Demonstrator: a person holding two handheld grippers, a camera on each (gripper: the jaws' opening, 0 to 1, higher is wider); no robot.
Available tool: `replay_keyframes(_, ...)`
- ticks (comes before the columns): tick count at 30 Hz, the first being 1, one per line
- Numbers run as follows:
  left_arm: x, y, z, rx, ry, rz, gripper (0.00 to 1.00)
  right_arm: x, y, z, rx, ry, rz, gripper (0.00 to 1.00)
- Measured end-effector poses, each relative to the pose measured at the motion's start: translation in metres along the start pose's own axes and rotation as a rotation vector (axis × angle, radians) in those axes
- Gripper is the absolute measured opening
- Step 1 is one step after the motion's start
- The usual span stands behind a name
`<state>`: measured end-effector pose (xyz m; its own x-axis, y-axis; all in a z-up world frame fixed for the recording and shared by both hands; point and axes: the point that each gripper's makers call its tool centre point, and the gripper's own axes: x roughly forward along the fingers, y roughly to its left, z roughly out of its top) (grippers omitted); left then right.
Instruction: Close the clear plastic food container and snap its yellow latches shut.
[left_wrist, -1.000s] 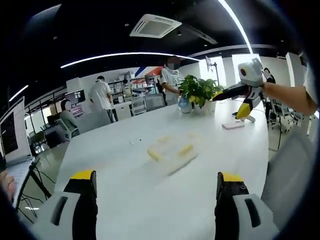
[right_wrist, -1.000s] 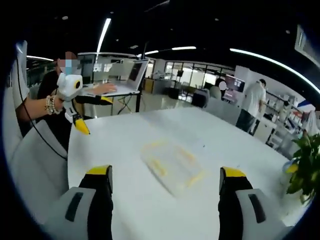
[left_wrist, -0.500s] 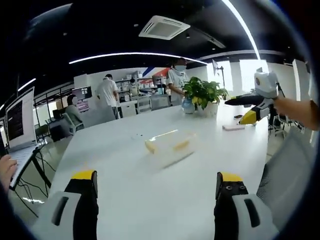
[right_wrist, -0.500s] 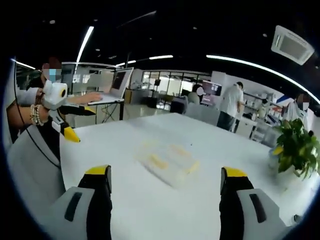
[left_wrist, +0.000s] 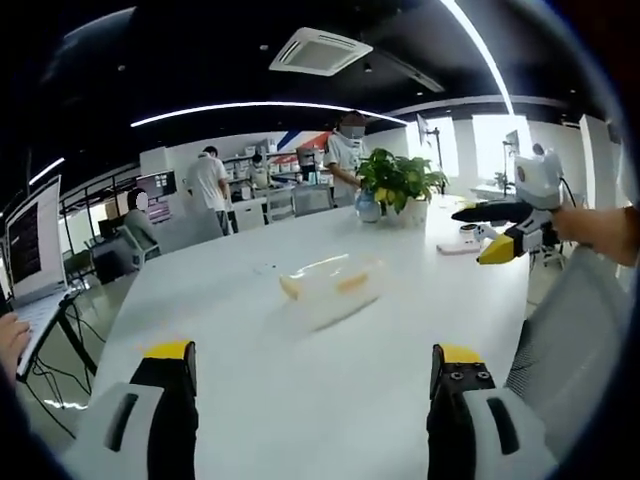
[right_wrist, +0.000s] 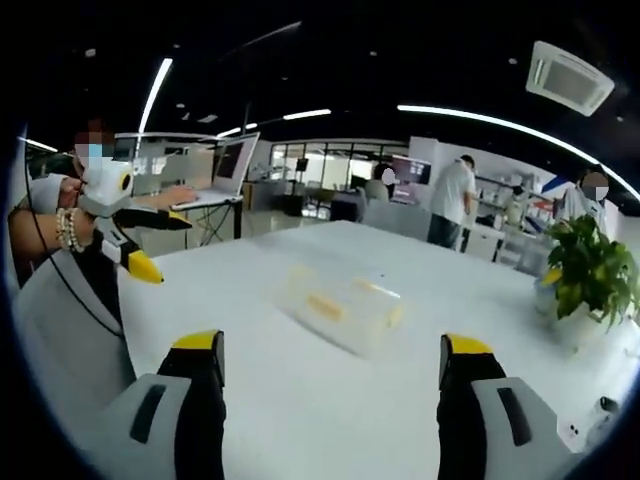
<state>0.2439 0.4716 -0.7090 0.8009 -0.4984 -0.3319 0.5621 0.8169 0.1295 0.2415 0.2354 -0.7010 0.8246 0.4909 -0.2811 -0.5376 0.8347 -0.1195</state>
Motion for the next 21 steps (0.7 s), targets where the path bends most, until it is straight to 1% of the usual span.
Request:
replay_keyframes(2, 0.001, -0.001, -0.003, 0.007, 0.003, -0.003, 0.96, 0.001, 0.001, -0.005, 0.001, 0.012, -0.001, 0.85)
replay_keyframes(4, 0.002, -0.003, -0.010, -0.003, 0.027, -0.014, 0.96, 0.002, 0.002, -0.008, 0.003, 0.018, 0.000, 0.85)
replay_keyframes(7, 0.004, -0.007, -0.014, -0.001, 0.036, -0.029, 0.96, 0.004, 0.005, -0.012, 0.002, 0.029, 0.007, 0.86)
replay_keyframes(8, 0.005, -0.008, -0.016, 0.001, 0.051, -0.033, 0.96, 0.004, 0.006, -0.015, 0.001, 0.038, 0.009, 0.86)
replay_keyframes(10, 0.005, -0.009, -0.016, 0.017, 0.050, -0.034, 0.96, 0.005, 0.008, -0.021, -0.006, 0.062, 0.018, 0.86)
replay_keyframes(13, 0.006, -0.011, -0.018, 0.013, 0.057, -0.041, 0.96, 0.005, 0.010, -0.022, -0.011, 0.064, 0.026, 0.86)
replay_keyframes(15, 0.006, -0.010, -0.019, 0.020, 0.062, -0.037, 0.96, 0.005, 0.012, -0.019, -0.012, 0.048, 0.033, 0.86)
replay_keyframes(18, 0.006, -0.011, -0.021, 0.022, 0.068, -0.040, 0.95, 0.005, 0.012, -0.019, -0.009, 0.052, 0.042, 0.90)
replay_keyframes(21, 0.007, -0.013, -0.021, 0.030, 0.072, -0.045, 0.95, 0.005, 0.013, -0.020, -0.015, 0.053, 0.043, 0.90)
